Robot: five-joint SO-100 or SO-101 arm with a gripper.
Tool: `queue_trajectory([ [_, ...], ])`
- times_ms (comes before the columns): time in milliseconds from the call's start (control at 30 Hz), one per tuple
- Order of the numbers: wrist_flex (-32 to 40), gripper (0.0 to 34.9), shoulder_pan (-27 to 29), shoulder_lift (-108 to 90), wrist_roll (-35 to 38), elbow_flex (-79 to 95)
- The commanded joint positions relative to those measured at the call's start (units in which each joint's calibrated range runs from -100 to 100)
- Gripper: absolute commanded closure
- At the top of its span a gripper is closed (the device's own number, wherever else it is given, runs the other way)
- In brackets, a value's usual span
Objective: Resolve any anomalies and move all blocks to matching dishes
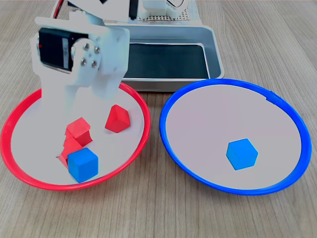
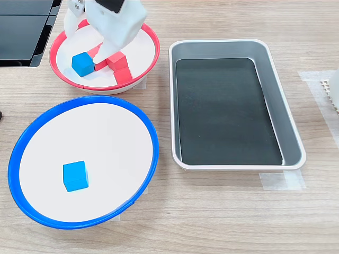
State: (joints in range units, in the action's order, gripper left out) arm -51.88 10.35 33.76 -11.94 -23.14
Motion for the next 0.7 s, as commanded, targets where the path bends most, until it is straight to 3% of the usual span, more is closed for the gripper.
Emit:
queue_trajectory([
  [0, -0.17, 15.9, -0.05, 0.23, -0.93, -2.58],
  [533, -0.58, 20.3, -0.71, 7.99, -1.32, -10.77],
  [633, -0.58, 23.0, -0.90, 8.93, -1.32, -11.95],
  [667, -0.58, 28.0, -0.90, 9.44, -1.27, -12.59],
])
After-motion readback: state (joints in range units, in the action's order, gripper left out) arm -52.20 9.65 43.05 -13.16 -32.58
